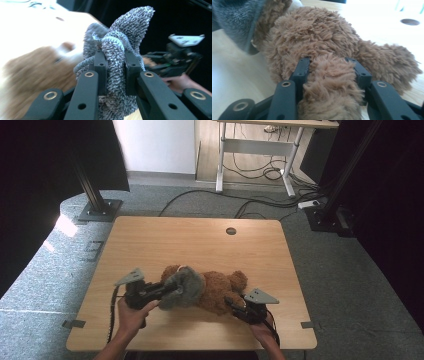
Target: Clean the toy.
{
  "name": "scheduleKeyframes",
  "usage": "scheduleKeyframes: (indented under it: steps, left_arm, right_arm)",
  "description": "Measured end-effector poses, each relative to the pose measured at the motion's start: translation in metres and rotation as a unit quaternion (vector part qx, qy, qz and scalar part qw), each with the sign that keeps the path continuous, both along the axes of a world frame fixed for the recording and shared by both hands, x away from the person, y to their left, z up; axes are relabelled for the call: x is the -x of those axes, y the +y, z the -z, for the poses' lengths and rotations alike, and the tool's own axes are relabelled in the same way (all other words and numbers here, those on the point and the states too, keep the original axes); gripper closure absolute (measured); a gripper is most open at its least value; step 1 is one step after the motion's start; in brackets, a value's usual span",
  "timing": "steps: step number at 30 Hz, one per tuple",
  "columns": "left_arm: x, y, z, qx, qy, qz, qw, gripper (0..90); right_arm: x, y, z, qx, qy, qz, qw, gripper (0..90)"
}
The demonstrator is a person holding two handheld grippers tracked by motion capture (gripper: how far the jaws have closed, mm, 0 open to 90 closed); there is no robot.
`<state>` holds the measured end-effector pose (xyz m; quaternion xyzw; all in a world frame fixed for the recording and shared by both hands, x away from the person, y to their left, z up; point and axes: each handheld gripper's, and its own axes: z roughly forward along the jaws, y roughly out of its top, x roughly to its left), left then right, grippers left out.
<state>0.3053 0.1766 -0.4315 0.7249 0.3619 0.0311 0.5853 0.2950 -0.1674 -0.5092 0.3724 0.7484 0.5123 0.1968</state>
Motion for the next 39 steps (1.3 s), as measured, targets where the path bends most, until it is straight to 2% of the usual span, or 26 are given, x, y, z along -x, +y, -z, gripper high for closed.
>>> scheduleKeyframes:
  steps: [1, 2, 5, 8, 10, 12, 14, 16, 19, 22, 24, 27, 29, 31, 33, 35, 39]
  left_arm:
    - [-0.002, -0.010, -0.002, -0.004, 0.001, 0.010, 0.9999, 76.4]
    - [-0.006, -0.031, -0.002, -0.018, 0.000, 0.025, 0.9995, 76.3]
    - [-0.016, -0.061, 0.005, -0.038, 0.013, 0.038, 0.9985, 76.1]
    - [-0.023, -0.078, 0.012, -0.048, 0.023, 0.043, 0.9977, 76.0]
    - [-0.024, -0.083, 0.016, -0.052, 0.026, 0.045, 0.9973, 76.0]
    - [-0.024, -0.077, 0.018, -0.047, 0.027, 0.043, 0.9976, 76.1]
    - [-0.025, -0.063, 0.018, -0.039, 0.025, 0.028, 0.9985, 76.1]
    - [-0.029, -0.043, 0.018, -0.023, 0.034, 0.009, 0.9991, 76.1]
    - [-0.036, -0.009, 0.025, -0.022, 0.051, -0.028, 0.9981, 76.0]
    - [-0.039, 0.013, 0.038, -0.012, 0.073, -0.037, 0.9966, 75.8]
    - [-0.037, 0.020, 0.041, -0.005, 0.075, -0.035, 0.9965, 75.3]
    - [-0.031, 0.030, 0.043, -0.007, 0.067, -0.040, 0.9969, 75.2]
    - [-0.029, 0.041, 0.043, -0.007, 0.063, -0.057, 0.9964, 75.4]
    - [-0.029, 0.055, 0.044, -0.008, 0.064, -0.078, 0.9949, 75.6]
    - [-0.030, 0.068, 0.048, -0.004, 0.075, -0.091, 0.9930, 75.6]
    - [-0.030, 0.077, 0.048, -0.002, 0.077, -0.100, 0.9919, 75.6]
    - [-0.029, 0.080, 0.042, 0.000, 0.069, -0.100, 0.9926, 75.6]
  right_arm:
    - [0.000, 0.000, 0.001, -0.001, -0.002, 0.006, 1.0000, 58.8]
    - [0.000, 0.000, 0.002, 0.000, -0.002, 0.009, 1.0000, 59.2]
    - [0.000, -0.002, 0.004, -0.001, -0.006, 0.013, 0.9999, 61.0]
    - [0.001, -0.004, 0.006, 0.001, -0.011, 0.016, 0.9998, 62.0]
    - [0.001, -0.005, 0.007, 0.003, -0.014, 0.019, 0.9997, 62.9]
    - [0.001, -0.006, 0.008, 0.003, -0.018, 0.014, 0.9997, 64.0]
    - [0.002, -0.006, 0.007, 0.008, -0.023, 0.006, 0.9997, 64.9]
    - [0.004, -0.005, 0.008, 0.013, -0.028, -0.001, 0.9995, 65.4]
    - [0.007, -0.004, 0.010, 0.020, -0.026, -0.013, 0.9994, 65.6]
    - [0.011, -0.006, 0.012, 0.011, -0.018, -0.023, 0.9995, 65.7]
    - [0.013, -0.004, 0.012, 0.014, -0.014, -0.030, 0.9994, 65.9]
    - [0.017, -0.004, 0.014, 0.017, -0.009, -0.037, 0.9991, 66.1]
    - [0.020, -0.005, 0.016, 0.016, -0.005, -0.040, 0.9990, 66.2]
    - [0.022, -0.006, 0.017, 0.021, -0.003, -0.043, 0.9989, 66.2]
    - [0.023, -0.006, 0.019, 0.025, 0.000, -0.045, 0.9987, 66.2]
    - [0.024, -0.005, 0.021, 0.034, 0.001, -0.050, 0.9982, 66.2]
    - [0.023, -0.004, 0.022, 0.039, 0.001, -0.049, 0.9980, 66.0]
